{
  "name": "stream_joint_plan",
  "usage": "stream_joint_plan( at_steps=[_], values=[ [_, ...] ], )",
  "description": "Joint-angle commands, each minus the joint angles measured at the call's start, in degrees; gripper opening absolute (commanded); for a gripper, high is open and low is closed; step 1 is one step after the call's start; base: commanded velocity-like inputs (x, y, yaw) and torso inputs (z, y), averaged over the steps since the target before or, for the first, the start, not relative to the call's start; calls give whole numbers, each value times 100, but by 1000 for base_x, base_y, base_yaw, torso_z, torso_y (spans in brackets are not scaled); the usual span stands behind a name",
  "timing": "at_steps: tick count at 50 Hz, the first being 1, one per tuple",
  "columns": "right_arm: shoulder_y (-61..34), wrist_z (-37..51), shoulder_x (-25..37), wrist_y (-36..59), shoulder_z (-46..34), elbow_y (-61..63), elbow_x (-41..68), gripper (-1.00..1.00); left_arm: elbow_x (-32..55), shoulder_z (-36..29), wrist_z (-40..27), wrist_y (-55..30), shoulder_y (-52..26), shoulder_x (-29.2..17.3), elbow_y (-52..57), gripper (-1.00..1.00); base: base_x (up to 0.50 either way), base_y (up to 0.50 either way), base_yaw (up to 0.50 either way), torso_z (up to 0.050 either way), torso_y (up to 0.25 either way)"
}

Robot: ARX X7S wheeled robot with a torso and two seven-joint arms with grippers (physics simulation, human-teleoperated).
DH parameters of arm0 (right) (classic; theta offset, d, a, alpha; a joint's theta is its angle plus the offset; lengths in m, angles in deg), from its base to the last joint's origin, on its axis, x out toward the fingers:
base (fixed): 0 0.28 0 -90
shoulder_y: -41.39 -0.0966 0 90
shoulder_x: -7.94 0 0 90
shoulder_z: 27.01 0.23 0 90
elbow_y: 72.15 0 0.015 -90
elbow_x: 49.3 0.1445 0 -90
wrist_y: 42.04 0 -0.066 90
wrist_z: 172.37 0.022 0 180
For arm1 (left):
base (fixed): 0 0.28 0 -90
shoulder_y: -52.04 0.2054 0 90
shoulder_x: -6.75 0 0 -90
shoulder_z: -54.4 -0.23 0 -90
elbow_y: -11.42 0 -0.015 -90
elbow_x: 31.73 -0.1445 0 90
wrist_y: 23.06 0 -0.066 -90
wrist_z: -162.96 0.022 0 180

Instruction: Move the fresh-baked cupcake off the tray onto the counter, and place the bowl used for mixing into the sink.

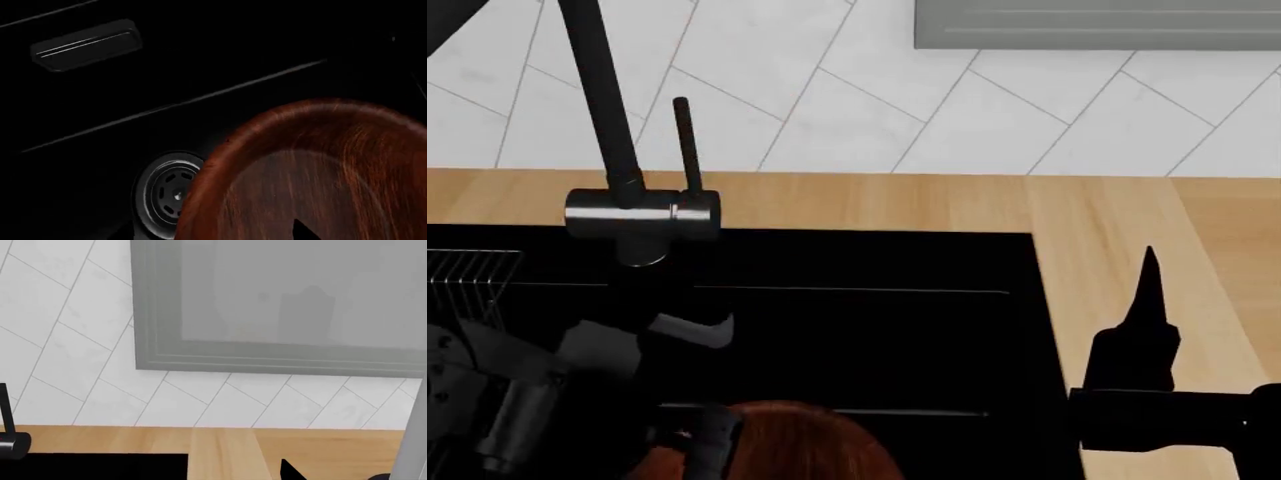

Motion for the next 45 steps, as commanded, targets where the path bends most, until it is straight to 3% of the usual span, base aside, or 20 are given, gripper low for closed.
stream_joint_plan(
  at_steps=[1, 7, 12, 18, 29, 45],
  values=[
    [22, -35, 3, -11, -1, -18, -34, 100, 1130, 672, -1154, -397, -219, -309, 1201, 100, 0, 0, 0, 0, 0],
    [-38, 21, -7, -4, -70, -25, 0, 100, 3164, 1291, -2845, -361, -576, -695, 2328, 100, 0, 0, 0, 0, 0],
    [-127, 21, 10, 7, -126, -31, 16, 100, 4444, 1490, -3826, 147, -613, -1125, 3313, 100, 0, 0, 0, 0, 0],
    [-222, -13, -11, 17, -212, -63, -21, 100, 5390, 1832, -4540, 822, -758, -1621, 4463, 100, 0, 0, 0, 0, 0],
    [-130, -132, -26, -38, -130, 6, -151, 100, 5693, 2920, -4722, 1512, -133, -2640, 5778, 100, 0, 0, 0, 0, 0],
    [371, -306, -2, -235, 435, 235, -256, 100, 5376, 4667, -4448, 2040, 1382, -3555, 6417, 100, 0, 0, 0, 0, 0]
  ],
)
